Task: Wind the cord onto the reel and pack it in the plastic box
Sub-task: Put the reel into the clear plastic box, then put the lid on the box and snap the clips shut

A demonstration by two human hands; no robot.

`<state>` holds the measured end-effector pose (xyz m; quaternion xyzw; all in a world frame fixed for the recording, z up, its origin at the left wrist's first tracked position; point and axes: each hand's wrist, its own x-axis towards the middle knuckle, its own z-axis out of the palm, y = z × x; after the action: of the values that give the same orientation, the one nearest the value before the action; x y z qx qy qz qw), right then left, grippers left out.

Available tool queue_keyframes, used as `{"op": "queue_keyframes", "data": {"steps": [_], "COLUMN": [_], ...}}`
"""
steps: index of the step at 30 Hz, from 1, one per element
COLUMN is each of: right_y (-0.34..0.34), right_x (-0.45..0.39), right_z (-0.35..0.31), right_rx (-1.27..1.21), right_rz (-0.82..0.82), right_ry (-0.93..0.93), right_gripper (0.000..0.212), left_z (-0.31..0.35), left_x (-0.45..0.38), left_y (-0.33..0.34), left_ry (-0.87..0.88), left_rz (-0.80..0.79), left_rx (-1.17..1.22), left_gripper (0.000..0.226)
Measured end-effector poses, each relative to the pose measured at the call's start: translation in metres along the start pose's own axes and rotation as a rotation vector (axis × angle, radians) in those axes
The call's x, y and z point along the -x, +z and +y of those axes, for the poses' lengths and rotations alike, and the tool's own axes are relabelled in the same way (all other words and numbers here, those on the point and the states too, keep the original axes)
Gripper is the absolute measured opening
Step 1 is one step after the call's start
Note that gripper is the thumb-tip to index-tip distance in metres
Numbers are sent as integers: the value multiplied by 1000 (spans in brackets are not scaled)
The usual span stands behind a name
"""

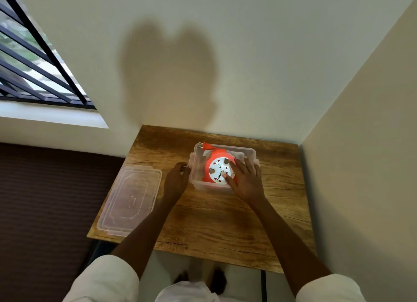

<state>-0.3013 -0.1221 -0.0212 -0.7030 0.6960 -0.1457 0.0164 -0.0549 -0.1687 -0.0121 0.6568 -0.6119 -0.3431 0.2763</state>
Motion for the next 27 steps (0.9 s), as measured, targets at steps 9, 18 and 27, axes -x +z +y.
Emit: {"op": "queue_keyframes", "data": {"steps": [9,18,27], "right_y": [-3,-12,35], "right_x": [-7,4,27], "right_z": [-21,-123,-211], "right_rx": [33,-271,-278], "right_rz": [-65,33,-192], "right_ry": [11,-196,-196], "right_gripper": [69,27,30], "left_z": [-85,-138,-190], "left_x": [31,54,70], "left_y": [-60,-135,-174], "left_ry": [-51,-215,-379], "left_rz": [135,214,152], "left_rx": [-296,-359,-349], "left_gripper": [35,45,15]}}
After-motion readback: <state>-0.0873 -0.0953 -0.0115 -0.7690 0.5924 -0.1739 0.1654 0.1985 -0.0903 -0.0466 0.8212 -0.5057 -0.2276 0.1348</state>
